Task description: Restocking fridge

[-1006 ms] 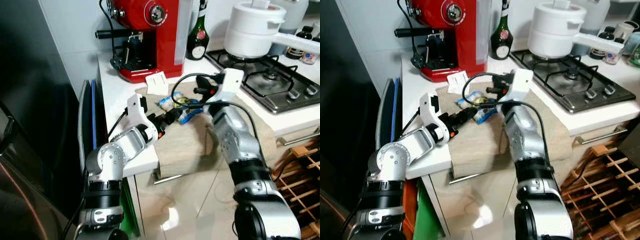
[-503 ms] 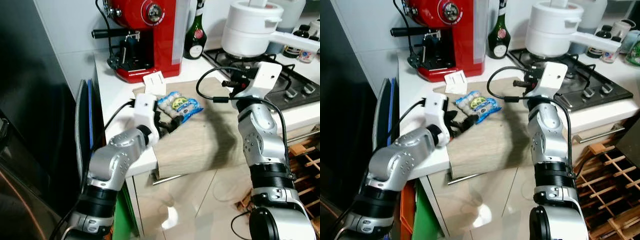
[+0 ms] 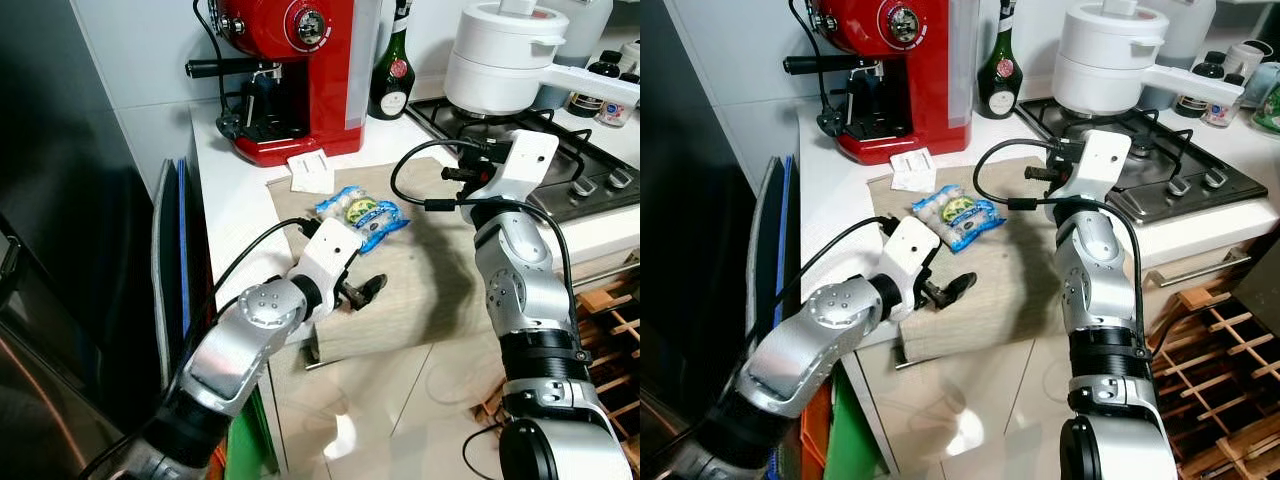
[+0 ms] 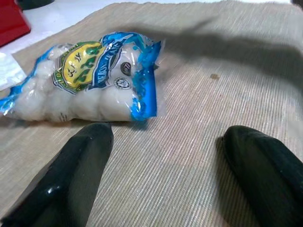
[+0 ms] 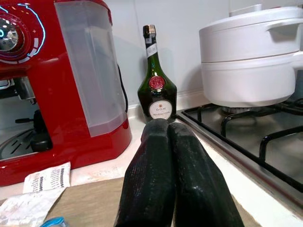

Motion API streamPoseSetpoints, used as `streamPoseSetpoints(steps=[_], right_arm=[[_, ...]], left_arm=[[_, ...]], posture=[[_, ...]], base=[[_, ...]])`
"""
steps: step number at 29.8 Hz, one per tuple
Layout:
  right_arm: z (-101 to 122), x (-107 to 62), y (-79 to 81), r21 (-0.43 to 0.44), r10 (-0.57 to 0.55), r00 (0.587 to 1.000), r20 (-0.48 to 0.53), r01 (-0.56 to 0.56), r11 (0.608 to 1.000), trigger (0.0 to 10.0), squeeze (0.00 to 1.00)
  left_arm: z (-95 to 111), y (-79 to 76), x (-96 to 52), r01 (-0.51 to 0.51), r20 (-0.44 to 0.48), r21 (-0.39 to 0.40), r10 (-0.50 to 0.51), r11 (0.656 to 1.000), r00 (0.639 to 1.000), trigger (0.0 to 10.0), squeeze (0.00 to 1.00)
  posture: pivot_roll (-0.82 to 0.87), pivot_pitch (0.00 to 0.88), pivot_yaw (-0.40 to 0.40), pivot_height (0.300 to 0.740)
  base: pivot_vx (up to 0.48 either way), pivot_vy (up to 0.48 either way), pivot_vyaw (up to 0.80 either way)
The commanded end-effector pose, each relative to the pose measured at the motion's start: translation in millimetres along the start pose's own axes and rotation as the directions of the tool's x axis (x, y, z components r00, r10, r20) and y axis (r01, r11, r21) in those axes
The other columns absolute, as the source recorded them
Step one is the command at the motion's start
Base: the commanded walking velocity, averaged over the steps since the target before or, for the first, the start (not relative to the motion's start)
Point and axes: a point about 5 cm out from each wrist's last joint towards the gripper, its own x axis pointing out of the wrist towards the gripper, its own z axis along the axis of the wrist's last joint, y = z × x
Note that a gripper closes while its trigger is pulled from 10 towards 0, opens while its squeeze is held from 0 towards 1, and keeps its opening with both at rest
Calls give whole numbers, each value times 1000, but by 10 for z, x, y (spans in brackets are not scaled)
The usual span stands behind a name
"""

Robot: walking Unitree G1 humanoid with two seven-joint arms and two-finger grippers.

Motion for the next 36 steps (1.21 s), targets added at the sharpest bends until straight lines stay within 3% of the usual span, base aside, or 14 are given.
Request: streamPoseSetpoints(steps=[1, 5, 7, 9, 12, 14, 17, 18, 21, 24, 27, 28, 30, 36], right_arm=[[31, -22, -18, -14, 0, 1000, 5, 0, 1000, 10000, 0], [6, -46, -23, -16, 3, 1000, -6, -4, 1000, 10000, 0], [4, -46, -26, -16, 3, 1000, -7, -3, 1000, 10000, 0], [3, -38, -22, -13, 3, 1000, -11, -4, 1000, 10000, 0], [14, -24, -3, -7, 10, 1000, -8, -10, 1000, 10000, 0], [23, -14, 13, -1, 15, 1000, -2, -15, 1000, 10000, 0], [47, 6, 51, 19, 33, 999, 10, -33, 999, 10000, 0], [47, 6, 51, 19, 33, 999, 10, -33, 999, 10000, 0], [64, 24, 91, 41, 52, 998, 18, -52, 998, 10000, 0], [48, 45, 167, 64, 85, 996, 14, -86, 994, 10000, 0], [-41, 68, 310, 86, 136, 991, -8, -135, 987, 10000, 0], [-41, 68, 310, 86, 136, 991, -8, -135, 987, 10000, 0], [-150, 88, 462, 133, 184, 982, -44, -177, 975, 10000, 0], [-186, 61, 726, 161, 290, 955, -55, -278, 947, 10000, 0]], left_arm=[[-290, 0, -73, 23, -143, -35, -28, 999, 989, 10000, 0], [-256, 154, -261, -5, -139, -44, -2, 999, 990, 10000, 0], [-240, 174, -278, -13, -135, -41, 8, 999, 991, 10000, 0], [-92, 219, -317, -36, -77, -63, 31, 997, 997, 10000, 0], [97, 277, -332, -80, 8, -127, 82, 989, 997, 10000, 0], [215, 303, -335, -86, 80, -215, 105, 973, 991, 10000, 0], [358, 348, -337, -58, 177, -380, 134, 923, 975, 10000, 0], [358, 348, -337, -58, 177, -380, 134, 923, 975, 10000, 0], [367, 370, -294, -35, 193, -518, 156, 854, 969, 10000, 0], [251, 341, -141, -29, 136, -653, 155, 756, 979, 10000, 0], [76, 272, 88, -69, 35, -703, 132, 708, 991, 10000, 0], [76, 272, 88, -69, 35, -703, 132, 708, 991, 10000, 0], [14, 249, 222, -96, -7, -739, 135, 667, 991, 10000, 0], [17, 279, 335, -100, -14, -799, 149, 593, 989, 10000, 0]], posture=[[-78, 0, 17, 740], [-75, 0, 17, 740], [-75, 0, 17, 740], [-63, 0, 12, 740], [-55, 0, 8, 740], [-55, 0, 8, 740], [-54, 0, 6, 740], [-54, 0, 6, 740], [-56, 0, 7, 740], [-52, 0, 3, 740], [-52, 0, 2, 740], [-52, 0, 2, 740], [-63, 0, 7, 740], [-73, 0, 3, 740]], base=[[0, 0, 0], [0, 0, 0], [0, 0, 0], [0, 0, 0], [0, 0, 0], [0, 0, 0], [0, 0, 0], [0, 0, 0], [0, 0, 0], [0, 0, 0], [0, 0, 0], [0, 0, 0], [0, 0, 0], [0, 0, 0]])
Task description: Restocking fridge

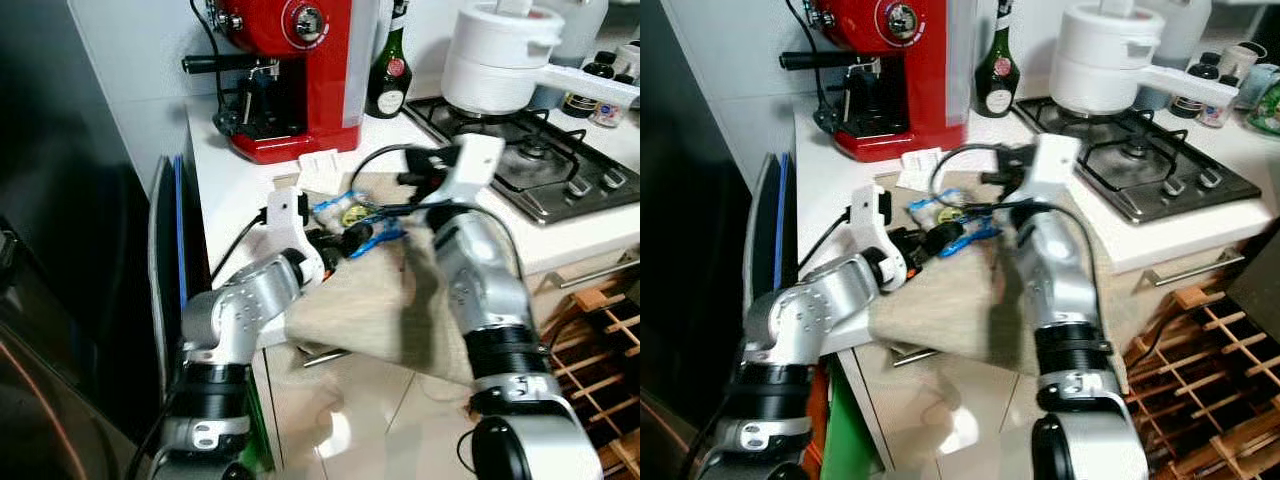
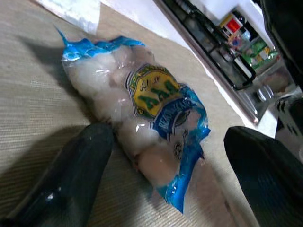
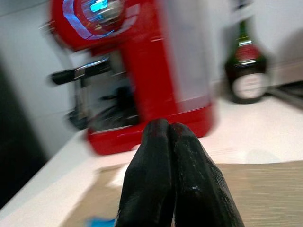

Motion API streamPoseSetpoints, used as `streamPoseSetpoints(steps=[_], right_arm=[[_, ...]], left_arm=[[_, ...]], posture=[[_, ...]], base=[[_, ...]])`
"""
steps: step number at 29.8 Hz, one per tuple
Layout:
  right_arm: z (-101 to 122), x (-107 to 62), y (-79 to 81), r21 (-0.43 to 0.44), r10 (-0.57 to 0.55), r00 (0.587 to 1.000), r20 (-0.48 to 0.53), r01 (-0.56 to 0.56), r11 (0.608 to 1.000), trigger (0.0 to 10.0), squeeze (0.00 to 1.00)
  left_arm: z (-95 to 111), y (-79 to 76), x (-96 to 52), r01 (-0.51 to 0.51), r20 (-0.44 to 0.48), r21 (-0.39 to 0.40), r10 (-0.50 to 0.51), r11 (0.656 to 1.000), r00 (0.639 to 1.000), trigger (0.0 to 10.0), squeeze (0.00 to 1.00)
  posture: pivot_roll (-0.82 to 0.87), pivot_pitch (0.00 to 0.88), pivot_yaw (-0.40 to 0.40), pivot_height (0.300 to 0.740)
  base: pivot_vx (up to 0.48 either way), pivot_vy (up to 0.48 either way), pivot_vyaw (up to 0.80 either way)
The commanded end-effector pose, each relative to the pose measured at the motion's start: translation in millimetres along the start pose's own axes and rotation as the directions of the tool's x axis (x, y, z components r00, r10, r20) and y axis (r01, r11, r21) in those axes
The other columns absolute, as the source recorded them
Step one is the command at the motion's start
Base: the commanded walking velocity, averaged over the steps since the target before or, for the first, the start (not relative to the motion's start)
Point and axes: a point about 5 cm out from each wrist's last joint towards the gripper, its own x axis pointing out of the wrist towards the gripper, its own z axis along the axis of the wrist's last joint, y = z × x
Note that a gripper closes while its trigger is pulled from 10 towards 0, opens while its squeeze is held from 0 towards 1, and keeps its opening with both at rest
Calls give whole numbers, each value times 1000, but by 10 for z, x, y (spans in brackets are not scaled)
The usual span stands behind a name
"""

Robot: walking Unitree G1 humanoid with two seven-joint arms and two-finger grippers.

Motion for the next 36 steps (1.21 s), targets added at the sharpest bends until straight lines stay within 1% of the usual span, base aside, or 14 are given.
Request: streamPoseSetpoints(steps=[1, 7, 9, 11, 14, 16, 17, 18, 23, 28, 29, 30, 33, 36], right_arm=[[66, 11, 9, -2, 17, 1000, 12, -17, 1000, 10000, 0], [-15, -18, -50, 14, -1, 1000, -18, 1, 1000, 10000, 0], [-33, -33, -79, 22, -14, 1000, -24, 14, 1000, 10000, 0], [-45, -49, -107, 29, -25, 999, -28, 26, 999, 10000, 0], [-15, -77, -188, -4, -78, 997, -11, 78, 997, 10000, 0], [35, -89, -241, -46, -107, 994, 14, 107, 993, 10000, 0], [87, -95, -287, -96, -128, 991, 40, 131, 987, 10000, 0], [87, -95, -287, -96, -128, 991, 40, 131, 987, 10000, 0], [158, -65, -378, -169, -167, 983, 76, 178, 969, 10000, 0], [163, -41, -408, -200, -173, 981, 91, 188, 962, 10000, 0], [126, -27, -435, -247, -183, 979, 91, 200, 948, 10000, 0], [126, -27, -435, -247, -183, 979, 91, 200, 948, 10000, 0], [53, 9, -429, -275, -178, 982, 68, 190, 942, 10000, 0], [-41, 52, -410, -243, -177, 984, 21, 177, 954, 10000, 0]], left_arm=[[-116, 92, 39, -62, -51, -52, 59, 997, 997, 10000, 0], [-109, 99, 68, -66, -47, -54, 63, 996, 997, 10000, 0], [-103, 132, 68, -84, -49, -16, 83, 996, 995, 10000, 0], [-106, 142, 69, -85, -55, -9, 85, 996, 995, 10000, 0], [-114, 143, 67, -90, -60, 40, 92, 995, 994, 10000, 0], [-100, 147, 54, -102, -51, 126, 109, 987, 993, 10000, 0], [-72, 131, 41, -99, -33, 185, 107, 978, 994, 10000, 0], [-72, 131, 41, -99, -33, 185, 107, 978, 994, 10000, 0], [80, 28, -28, -89, 58, 361, 73, 928, 996, 10000, 0], [111, 16, -53, -96, 86, 444, 64, 891, 994, 10000, 0], [113, 35, -51, -113, 108, 504, 67, 856, 992, 10000, 0], [113, 35, -51, -113, 108, 504, 67, 856, 992, 10000, 0], [98, 63, -36, -121, 126, 554, 61, 823, 990, 10000, 0], [55, 128, -5, -127, 123, 590, 67, 797, 990, 10000, 0]], posture=[[-73, 0, 3, 740], [-76, 0, 3, 740], [-73, 0, 2, 740], [-71, 0, 2, 740], [-67, 0, 3, 740], [-65, 0, 5, 740], [-65, 0, 8, 740], [-65, 0, 8, 740], [-63, 0, 17, 740], [-58, 0, 16, 740], [-54, 0, 14, 740], [-54, 0, 14, 740], [-54, 0, 14, 740], [-54, 0, 14, 740]], base=[[0, 0, 0], [0, 0, 0], [0, 0, 0], [0, 0, 0], [0, 0, 0], [0, 0, 0], [0, 0, 0], [0, 0, 0], [0, 0, 0], [0, 0, 0], [0, 0, 0], [0, 0, 0], [0, 0, 0], [0, 0, 0]])
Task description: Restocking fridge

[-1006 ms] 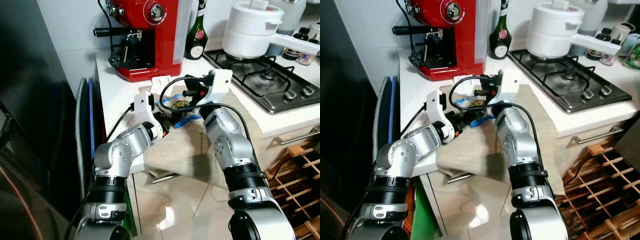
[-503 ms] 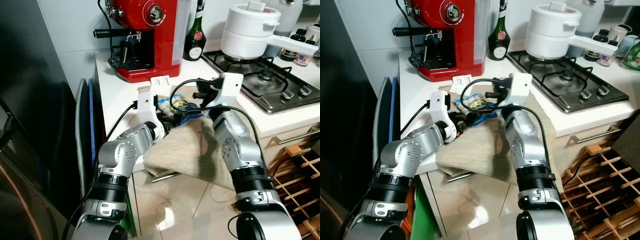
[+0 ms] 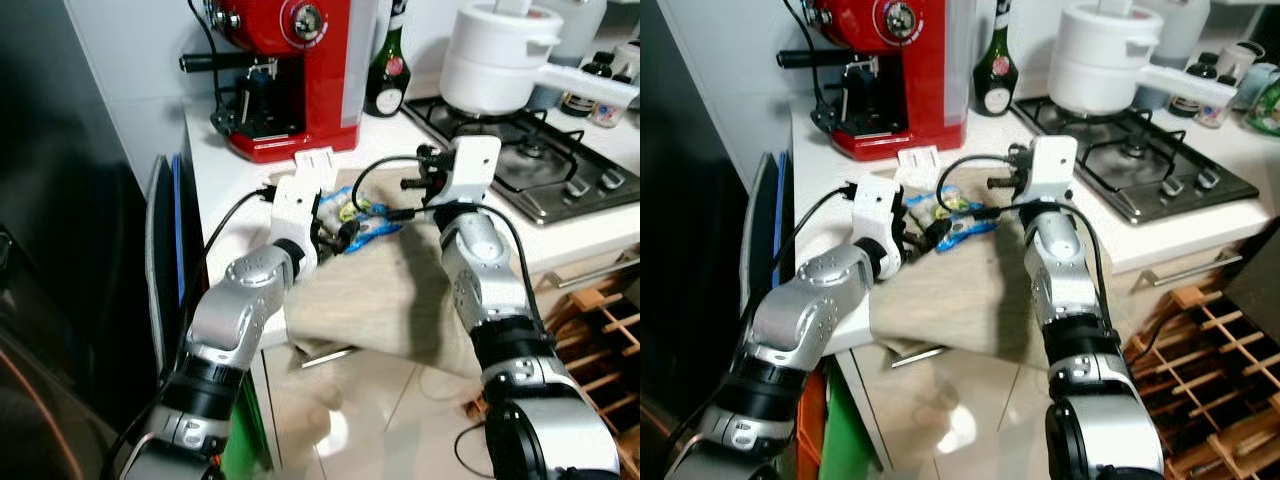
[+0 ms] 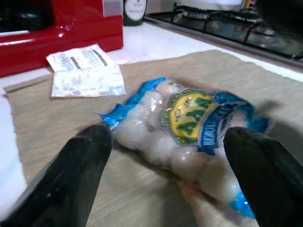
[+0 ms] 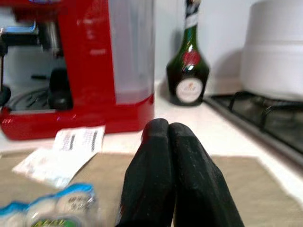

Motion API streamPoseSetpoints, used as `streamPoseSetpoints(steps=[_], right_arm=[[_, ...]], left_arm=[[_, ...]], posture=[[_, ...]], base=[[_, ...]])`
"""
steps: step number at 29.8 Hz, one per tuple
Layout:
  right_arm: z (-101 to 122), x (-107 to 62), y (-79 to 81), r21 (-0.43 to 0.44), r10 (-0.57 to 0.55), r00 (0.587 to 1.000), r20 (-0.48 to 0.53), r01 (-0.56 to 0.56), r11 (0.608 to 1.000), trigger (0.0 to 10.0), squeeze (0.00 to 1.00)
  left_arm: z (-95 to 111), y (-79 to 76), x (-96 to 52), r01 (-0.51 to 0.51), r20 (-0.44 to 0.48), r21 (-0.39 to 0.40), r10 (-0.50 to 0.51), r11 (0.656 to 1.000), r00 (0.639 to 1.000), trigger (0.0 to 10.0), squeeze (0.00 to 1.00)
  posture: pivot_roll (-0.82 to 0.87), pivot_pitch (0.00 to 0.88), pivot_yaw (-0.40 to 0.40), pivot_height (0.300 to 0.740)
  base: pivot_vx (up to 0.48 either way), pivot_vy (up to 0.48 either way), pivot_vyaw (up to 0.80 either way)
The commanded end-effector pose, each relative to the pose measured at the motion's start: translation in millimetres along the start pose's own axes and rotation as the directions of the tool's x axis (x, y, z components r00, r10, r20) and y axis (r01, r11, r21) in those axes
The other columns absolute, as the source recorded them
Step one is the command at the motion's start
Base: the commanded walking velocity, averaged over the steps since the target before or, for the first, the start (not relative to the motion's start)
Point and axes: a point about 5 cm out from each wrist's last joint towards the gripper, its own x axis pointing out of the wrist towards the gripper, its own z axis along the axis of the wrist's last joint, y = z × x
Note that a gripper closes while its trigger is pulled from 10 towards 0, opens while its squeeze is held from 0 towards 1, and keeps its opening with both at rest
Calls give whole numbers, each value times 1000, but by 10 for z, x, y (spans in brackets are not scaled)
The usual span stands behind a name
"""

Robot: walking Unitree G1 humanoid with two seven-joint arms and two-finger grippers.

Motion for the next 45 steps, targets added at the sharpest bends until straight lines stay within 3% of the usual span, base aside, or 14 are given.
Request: streamPoseSetpoints(steps=[1, 12, 17, 18, 31, 32, 34, 39, 45], right_arm=[[-15, 53, 44, 23, 13, 1000, -19, -12, 1000, 10000, 0], [-153, 127, 187, 163, 39, 993, -112, -21, 986, 10000, 0], [-231, 111, 200, 147, 38, 986, -161, -14, 989, 10000, 0], [-262, 99, 197, 145, 40, 984, -175, -14, 989, 10000, 1000], [-463, 26, 180, 80, 37, 953, -300, -13, 997, 10000, 1000], [-473, 26, 198, 78, 51, 948, -314, -28, 997, 10000, 43], [-484, 27, 221, 75, 65, 942, -330, -42, 996, 10000, 0], [-450, 58, 355, 87, 151, 929, -338, -128, 988, 10000, 0], [-396, 94, 421, 54, 177, 918, -354, -169, 984, 10000, 0]], left_arm=[[-101, 11, 37, 1, -23, 32, 0, 999, 1000, 10000, 0], [-140, -41, 103, 29, -8, 3, -29, 1000, 1000, 10000, 0], [-113, -58, 115, 34, 7, 1, -34, 999, 999, 10000, 0], [-111, -56, 116, 33, 8, 2, -33, 999, 999, 10000, 0], [-147, -55, 120, 32, -5, 0, -32, 999, 999, 10000, 0], [-149, -56, 121, 32, -5, -4, -32, 999, 999, 10000, 0], [-152, -56, 122, 32, -6, -7, -33, 999, 999, 10000, 0], [-156, -57, 125, 32, -9, -10, -32, 999, 999, 10000, 0], [-160, -60, 128, 30, -10, -15, -30, 999, 1000, 10000, 0]], posture=[[-42, 0, 7, 740], [-36, 0, 6, 740], [-35, 0, 4, 740], [-35, 0, 3, 740], [-38, 0, 2, 740], [-38, 0, 2, 740], [-39, 0, 2, 740], [-37, 0, -3, 740], [-34, 0, -11, 740]], base=[[0, 0, 0], [0, 0, 0], [0, 0, 0], [0, 0, 0], [0, 0, 0], [0, 0, 0], [0, 0, 0], [0, 0, 0], [0, 0, 0]])
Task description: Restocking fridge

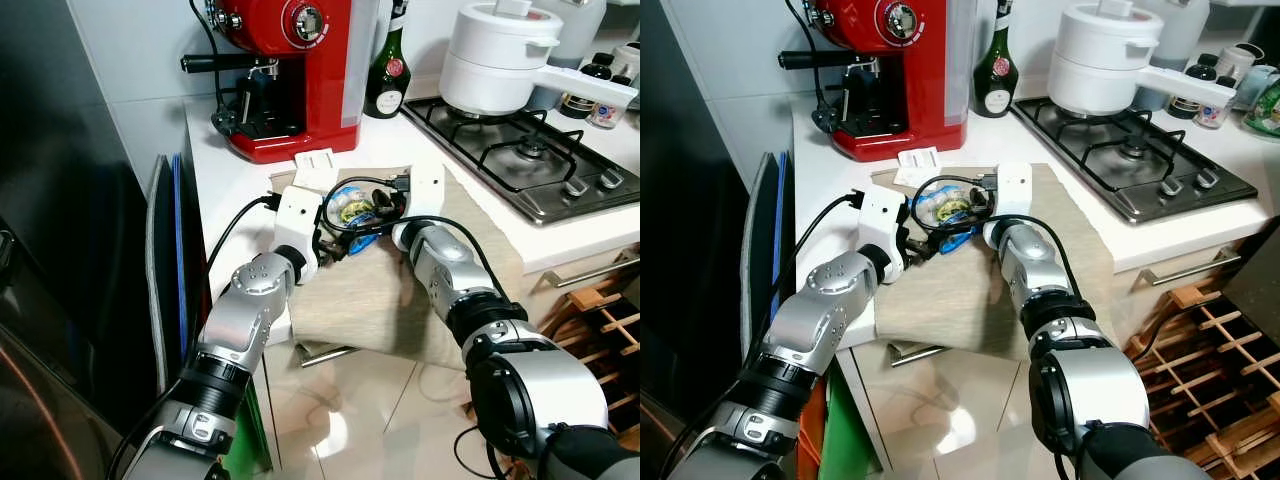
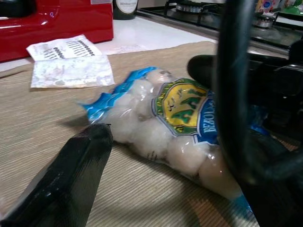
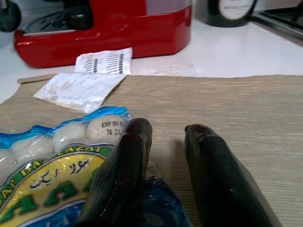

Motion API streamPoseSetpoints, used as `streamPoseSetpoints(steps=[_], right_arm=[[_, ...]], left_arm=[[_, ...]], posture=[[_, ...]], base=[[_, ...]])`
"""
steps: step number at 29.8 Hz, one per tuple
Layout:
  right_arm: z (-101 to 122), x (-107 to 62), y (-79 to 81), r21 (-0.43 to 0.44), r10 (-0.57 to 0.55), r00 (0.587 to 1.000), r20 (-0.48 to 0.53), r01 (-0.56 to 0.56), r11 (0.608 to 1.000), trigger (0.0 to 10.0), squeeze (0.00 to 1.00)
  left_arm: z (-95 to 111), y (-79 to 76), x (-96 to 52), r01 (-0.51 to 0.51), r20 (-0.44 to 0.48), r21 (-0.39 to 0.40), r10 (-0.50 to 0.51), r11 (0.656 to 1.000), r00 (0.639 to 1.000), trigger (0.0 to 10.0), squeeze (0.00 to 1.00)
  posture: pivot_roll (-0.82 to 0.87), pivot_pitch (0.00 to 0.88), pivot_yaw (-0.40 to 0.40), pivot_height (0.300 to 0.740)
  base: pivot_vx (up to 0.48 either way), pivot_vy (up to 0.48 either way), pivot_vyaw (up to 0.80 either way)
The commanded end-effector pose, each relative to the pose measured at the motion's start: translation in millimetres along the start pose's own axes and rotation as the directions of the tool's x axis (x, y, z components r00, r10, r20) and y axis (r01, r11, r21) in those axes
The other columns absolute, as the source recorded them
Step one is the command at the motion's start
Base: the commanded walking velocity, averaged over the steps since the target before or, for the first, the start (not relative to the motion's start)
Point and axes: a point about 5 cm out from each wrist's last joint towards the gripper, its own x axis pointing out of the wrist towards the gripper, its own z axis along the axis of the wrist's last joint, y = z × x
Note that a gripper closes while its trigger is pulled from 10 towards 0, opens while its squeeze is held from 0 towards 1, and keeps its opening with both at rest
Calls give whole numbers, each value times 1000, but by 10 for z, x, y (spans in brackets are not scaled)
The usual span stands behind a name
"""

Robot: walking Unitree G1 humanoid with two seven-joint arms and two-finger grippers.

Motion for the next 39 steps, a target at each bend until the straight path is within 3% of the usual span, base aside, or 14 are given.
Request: streamPoseSetpoints(steps=[1, 7, 8, 9, 11, 15, 24, 26, 30, 31, 32, 35, 39], right_arm=[[-22, 25, 133, -46, 53, 997, -54, -56, 997, 10000, 0], [-46, 27, 110, -18, 33, 992, -121, -36, 999, 10000, 0], [-135, 13, 102, -13, 32, 985, -171, -35, 999, 3333, 0], [-213, -3, 98, -10, 35, 977, -212, -38, 999, 0, 0], [-420, -58, 87, 19, 42, 951, -306, -38, 999, 0, 0], [-586, -110, 157, 38, 106, 921, -375, -99, 994, 0, 0], [-543, -88, 257, 55, 158, 929, -334, -148, 987, 0, 0], [-343, -35, 280, 11, 161, 962, -220, -162, 987, 0, 0], [-46, 0, 233, -46, 126, 991, -52, -128, 991, 0, 0], [138, -7, 183, -67, 104, 993, 51, -100, 993, 0, 0], [138, -7, 183, -67, 104, 993, 51, -100, 993, 0, 0], [441, -79, 68, -81, 60, 971, 230, -42, 996, 0, 0], [627, -173, 49, -150, 76, 935, 346, -25, 988, 0, 0]], left_arm=[[5, -33, 33, 10, -15, 6, -10, 1000, 1000, 10000, 0], [-2, -35, 33, 10, -19, 0, -10, 1000, 1000, 10000, 0], [-4, -38, 37, 11, -22, -6, -11, 1000, 1000, 10000, 0], [-5, -42, 40, 12, -24, -13, -12, 1000, 1000, 10000, 0], [11, -53, 45, 17, -23, -24, -17, 1000, 1000, 10000, 0], [24, -57, 45, 19, -25, -28, -20, 999, 999, 10000, 0], [5, -37, 31, 11, -38, -31, -12, 999, 999, 10000, 0], [8, -29, 25, 9, -39, -28, -10, 1000, 999, 10000, 0], [19, -23, 15, 10, -36, -29, -11, 1000, 999, 10000, 0], [51, -30, 3, 16, -23, -51, -17, 999, 1000, 10000, 0], [51, -30, 3, 16, -23, -51, -17, 999, 1000, 10000, 0], [138, -21, -15, 16, 9, -46, -16, 999, 1000, 10000, 0], [152, -23, -44, 17, 25, -36, -16, 999, 1000, 10000, 0]], posture=[[-34, 0, -12, 740], [-40, 0, -13, 740], [-42, 0, -13, 740], [-42, 0, -14, 740], [-42, 0, -15, 740], [-39, 0, -16, 740], [-35, 0, -17, 740], [-35, 0, -17, 740], [-35, 0, -19, 740], [-35, 0, -21, 740], [-35, 0, -21, 740], [-34, 0, -27, 740], [-39, 0, -32, 740]], base=[[0, 0, 0], [0, 0, 0], [0, 0, 0], [0, 0, 0], [0, 0, 0], [0, 0, 0], [0, 0, 0], [0, 0, 0], [0, 0, 0], [0, 0, 0], [0, 0, 0], [0, 0, 0], [0, 0, 0]])
